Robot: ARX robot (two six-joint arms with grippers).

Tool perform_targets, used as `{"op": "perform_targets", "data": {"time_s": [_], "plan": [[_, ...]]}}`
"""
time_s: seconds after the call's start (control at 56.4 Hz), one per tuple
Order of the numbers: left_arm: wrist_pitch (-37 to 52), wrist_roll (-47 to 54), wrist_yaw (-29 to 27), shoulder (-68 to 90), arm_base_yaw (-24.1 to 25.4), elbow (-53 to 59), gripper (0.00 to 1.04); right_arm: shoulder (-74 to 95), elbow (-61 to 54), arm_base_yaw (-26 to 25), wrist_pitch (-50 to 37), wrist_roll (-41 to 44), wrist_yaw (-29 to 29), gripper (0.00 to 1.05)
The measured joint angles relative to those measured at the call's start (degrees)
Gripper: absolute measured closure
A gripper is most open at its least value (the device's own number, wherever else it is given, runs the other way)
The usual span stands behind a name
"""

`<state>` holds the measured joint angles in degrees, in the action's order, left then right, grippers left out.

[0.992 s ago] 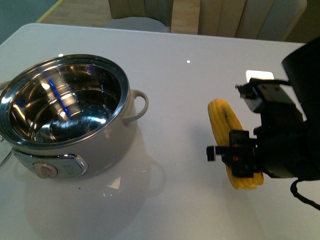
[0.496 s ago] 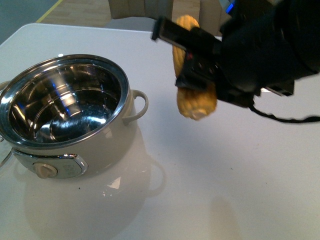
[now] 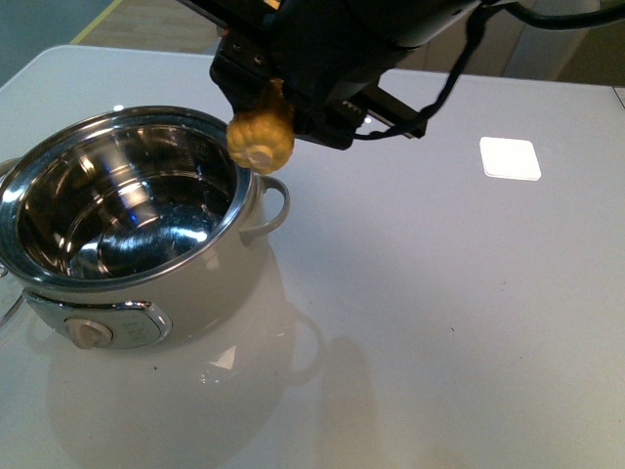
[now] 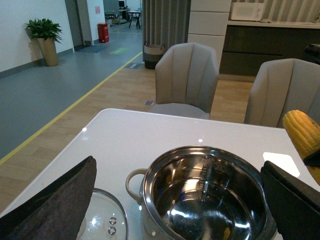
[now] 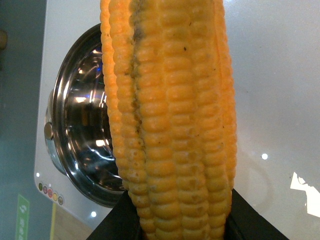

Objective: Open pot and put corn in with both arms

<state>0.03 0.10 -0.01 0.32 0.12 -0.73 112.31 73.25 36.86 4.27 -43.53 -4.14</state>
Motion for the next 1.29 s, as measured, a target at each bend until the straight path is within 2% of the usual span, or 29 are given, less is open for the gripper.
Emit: {"op": "perform_targets", "data": {"time_s": [0.62,1.081,1.222,1.293], "plan": [[0.0,0.0,0.0,0.0,0.0,0.0,0.07,14.7,19.0,3.2,6.9,-6.8,-2.2,0.82],[0.0,0.0,0.0,0.0,0.0,0.0,0.07,17.4,18.9,5.4,9.9,-6.2,-5.6,0.82],[0.0,0.0,0.0,0.0,0.0,0.0,0.07,17.9,18.9,5.4,10.1,-6.0,-5.6,0.58],[0.0,0.0,0.0,0.0,0.0,0.0,0.07,18.1,18.9,5.5,10.1,-5.9,-5.7,0.42]]}}
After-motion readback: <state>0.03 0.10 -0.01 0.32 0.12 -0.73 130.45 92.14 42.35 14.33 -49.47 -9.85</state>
